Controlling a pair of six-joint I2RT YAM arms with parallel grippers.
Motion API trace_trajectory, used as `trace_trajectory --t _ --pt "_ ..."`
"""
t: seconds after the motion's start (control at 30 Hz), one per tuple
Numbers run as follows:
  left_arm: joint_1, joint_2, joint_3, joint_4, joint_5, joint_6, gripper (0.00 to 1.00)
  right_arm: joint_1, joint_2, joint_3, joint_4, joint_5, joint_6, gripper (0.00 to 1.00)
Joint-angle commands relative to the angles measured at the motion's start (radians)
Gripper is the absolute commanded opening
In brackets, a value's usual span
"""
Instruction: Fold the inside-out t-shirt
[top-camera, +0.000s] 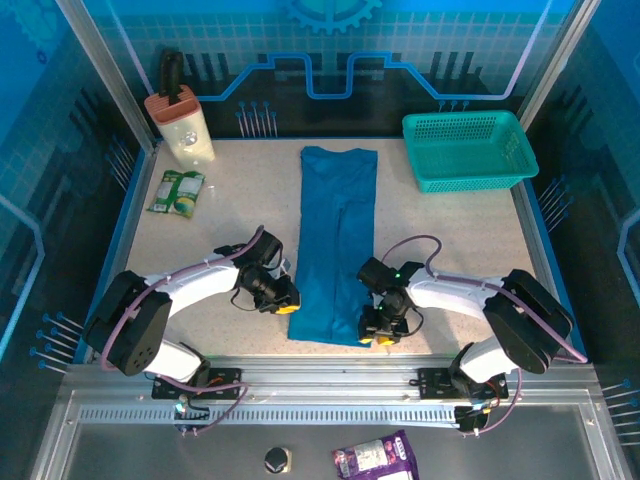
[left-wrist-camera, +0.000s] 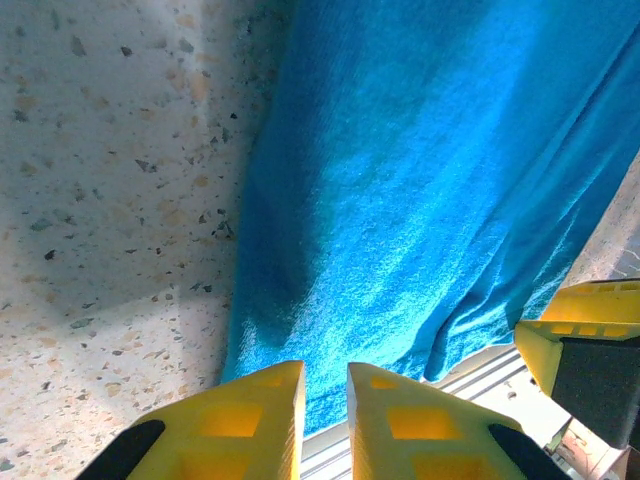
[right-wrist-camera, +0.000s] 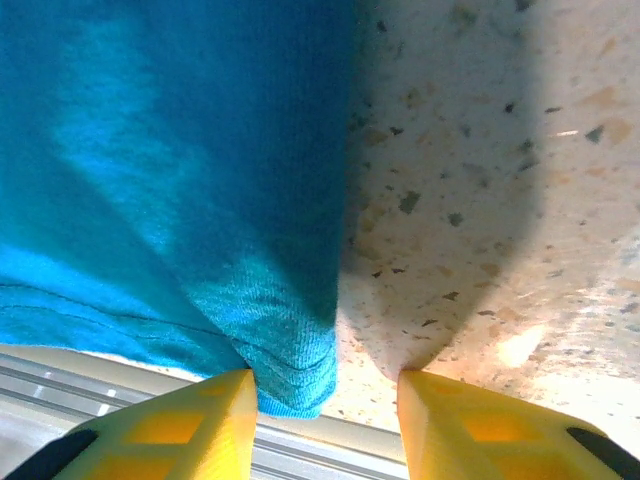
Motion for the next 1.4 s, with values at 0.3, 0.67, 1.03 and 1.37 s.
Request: trace_trajectory --t 0.3,0.67,1.03,1.37 --pt "-0.01 0.003 -0.012 -0.028 0.015 0.003 0.19 -0.009 -0.042 -0.028 0.089 -0.05 0.048 0.36" --pt "-0.012 0.008 -0.009 -0.032 0.016 0.006 0.19 -0.016 -0.029 -0.035 0.099 -0.051 0.05 0.31" --pt "-0.025 -0.008 -0.073 -0.05 0.031 0.01 0.23 -0.019 -0.027 -0.021 0.079 -0.04 0.042 0.13" --pt "-0.073 0.013 -0.096 -0.053 0.059 0.005 0.27 -0.023 -0.018 -0.008 0.07 -0.045 0.036 0.13"
